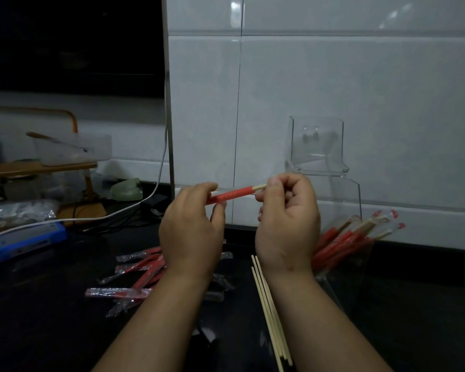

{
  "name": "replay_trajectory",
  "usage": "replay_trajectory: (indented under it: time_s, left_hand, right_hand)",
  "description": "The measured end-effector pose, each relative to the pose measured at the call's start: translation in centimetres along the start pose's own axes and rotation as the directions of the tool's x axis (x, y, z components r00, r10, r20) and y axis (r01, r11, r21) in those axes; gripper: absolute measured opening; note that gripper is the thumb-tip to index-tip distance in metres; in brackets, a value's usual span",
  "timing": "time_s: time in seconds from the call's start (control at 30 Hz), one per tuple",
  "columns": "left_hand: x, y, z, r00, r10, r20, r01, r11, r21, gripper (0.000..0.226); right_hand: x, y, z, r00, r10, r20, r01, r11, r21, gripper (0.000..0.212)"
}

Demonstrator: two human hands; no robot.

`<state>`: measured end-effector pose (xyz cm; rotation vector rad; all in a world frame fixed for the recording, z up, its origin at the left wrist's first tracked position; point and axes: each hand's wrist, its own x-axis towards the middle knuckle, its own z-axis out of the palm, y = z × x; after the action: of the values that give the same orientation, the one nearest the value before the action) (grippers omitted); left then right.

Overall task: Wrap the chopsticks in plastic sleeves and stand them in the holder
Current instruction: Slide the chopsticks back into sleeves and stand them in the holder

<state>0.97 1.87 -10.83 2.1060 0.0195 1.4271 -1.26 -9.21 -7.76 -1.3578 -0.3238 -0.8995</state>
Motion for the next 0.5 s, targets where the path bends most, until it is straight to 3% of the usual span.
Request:
replay_trajectory:
  time_s: [0.17,0.27,0.37,0.5]
  left_hand:
    - [0.01,-0.16,0.18,0.998,0.067,0.017,-0.068,0.996,0.054,0.01]
    - [-0.07,-0.17,0.18,0.995,0.099,-0.022,-0.099,0.995,0.012,0.01]
    - [-0.1,0.04,-0.02,0.983,0.179,-0.04,-0.181,0.983,-0.037,0.024]
    - [-0.14,0.12,0.01,0.985,0.171,0.023,-0.17,0.985,-0.029,0.018]
  right_hand:
    - [-0.03,-0.32,0.07,1.0,-0.012,-0.024,0.014,0.997,0.077,0.017]
    - [-0.11,-0.27,0.15,0.995,-0.025,0.095,0.013,0.993,0.117,0.016]
    - [-0.07,0.17,0.23,0.984,-0.045,0.172,0.039,0.999,0.036,0.011]
    - [0.24,0.04,0.1,0.993,-0.085,0.077,0.088,0.996,-0.035,0.02]
